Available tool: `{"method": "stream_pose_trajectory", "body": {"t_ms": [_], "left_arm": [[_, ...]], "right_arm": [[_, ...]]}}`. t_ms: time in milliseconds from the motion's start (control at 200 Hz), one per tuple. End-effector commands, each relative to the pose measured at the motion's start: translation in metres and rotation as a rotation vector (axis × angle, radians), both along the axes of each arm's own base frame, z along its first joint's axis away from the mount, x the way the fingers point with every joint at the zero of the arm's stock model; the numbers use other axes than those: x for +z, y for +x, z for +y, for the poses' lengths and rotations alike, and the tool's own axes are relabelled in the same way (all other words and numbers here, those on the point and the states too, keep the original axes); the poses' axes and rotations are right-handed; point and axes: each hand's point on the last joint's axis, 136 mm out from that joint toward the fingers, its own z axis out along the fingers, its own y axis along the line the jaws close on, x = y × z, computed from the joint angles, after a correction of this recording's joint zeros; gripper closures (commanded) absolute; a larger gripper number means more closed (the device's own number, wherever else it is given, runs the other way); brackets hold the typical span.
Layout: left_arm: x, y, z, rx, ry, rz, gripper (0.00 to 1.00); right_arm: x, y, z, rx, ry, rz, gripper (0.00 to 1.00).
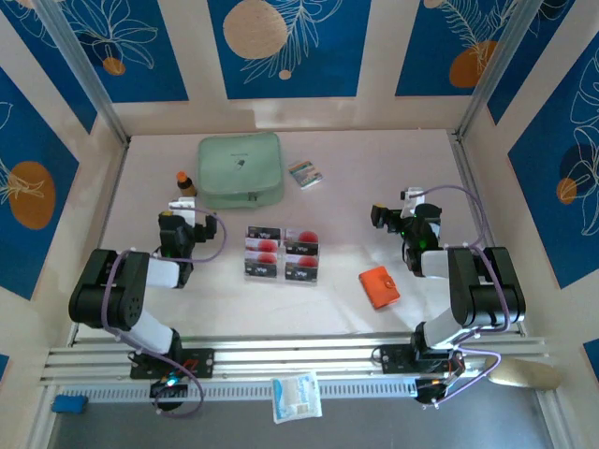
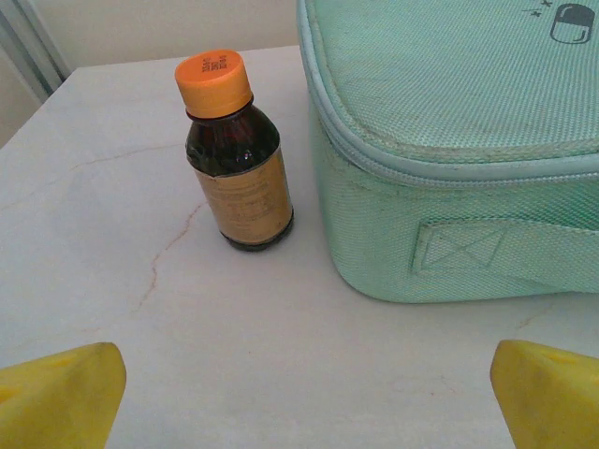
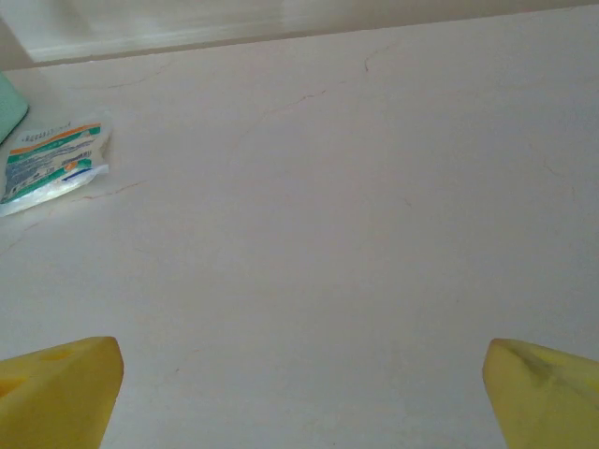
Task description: Put the credit cards into the card holder
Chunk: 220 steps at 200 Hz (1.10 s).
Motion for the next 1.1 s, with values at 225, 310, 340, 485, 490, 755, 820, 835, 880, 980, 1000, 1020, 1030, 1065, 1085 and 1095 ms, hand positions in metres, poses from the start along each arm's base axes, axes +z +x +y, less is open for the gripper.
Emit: {"method": "stream_pose_trajectory", "body": {"t_ms": [225, 310, 340, 485, 490, 755, 820, 835, 880, 980, 1000, 1020, 1030, 1065, 1085, 1095], "left_arm": [[0.0046, 0.0013, -0.0007, -0.017, 0.008, -0.025, 0.0], [0.0043, 0.0011, -0.0003, -0.016, 0.008, -0.024, 0.0], [0.0044, 0.0012, -0.0004, -0.016, 0.008, -0.024, 0.0], [0.0044, 0.0013, -0.0003, -0.016, 0.008, -0.024, 0.0], [0.0047, 0.0013, -0.0007, -0.017, 0.008, -0.025, 0.0], [0.0037, 0.0018, -0.0007, -0.019, 0.002, -0.015, 0.0], [0.0026, 0.0021, 0.0, -0.016, 0.004, -0.013, 0.0], [0.0028, 0.0022, -0.0002, -0.016, 0.005, -0.013, 0.0], [0.0025, 0.0024, -0.0005, -0.017, 0.005, -0.012, 0.0], [0.0027, 0.003, -0.0003, -0.017, 0.005, -0.011, 0.0], [0.0033, 0.0033, -0.0007, -0.017, 0.005, -0.013, 0.0], [0.0022, 0.003, -0.0008, -0.017, 0.004, -0.009, 0.0], [0.0027, 0.0032, -0.0009, -0.017, 0.004, -0.011, 0.0], [0.0034, 0.0034, -0.0003, -0.015, 0.004, -0.013, 0.0], [0.003, 0.0031, 0.0, -0.015, 0.004, -0.012, 0.0], [0.0034, 0.0031, 0.0, -0.015, 0.004, -0.014, 0.0]], "right_arm": [[0.0018, -0.0004, 0.0003, 0.003, -0.01, -0.015, 0.01], [0.0019, -0.0004, 0.0005, 0.004, -0.011, -0.015, 0.01], [0.0016, -0.0006, 0.0002, 0.003, -0.01, -0.014, 0.01], [0.0012, -0.0008, 0.0002, 0.003, -0.011, -0.013, 0.01], [0.0013, -0.0008, 0.0006, 0.004, -0.011, -0.014, 0.01], [0.0015, -0.0007, 0.0003, 0.003, -0.009, -0.014, 0.01], [0.0014, -0.0003, 0.0005, 0.004, -0.009, -0.012, 0.01], [0.0011, -0.0002, 0.0005, 0.004, -0.008, -0.011, 0.01], [0.0006, -0.0002, 0.0003, 0.005, -0.004, -0.008, 0.01], [0.0011, 0.0004, 0.0003, 0.007, -0.001, -0.008, 0.01], [0.0005, 0.0003, -0.0003, 0.005, -0.002, -0.005, 0.01], [0.0004, 0.0003, -0.0001, 0.006, -0.001, -0.005, 0.01], [0.0005, 0.0002, -0.0001, 0.006, -0.001, -0.005, 0.01], [0.0004, 0.0004, 0.0002, 0.008, 0.0, -0.004, 0.01], [0.0003, 0.0004, 0.0002, 0.008, 0.0, -0.004, 0.01], [0.0, 0.0003, -0.0001, 0.007, 0.0, -0.003, 0.01]]}}
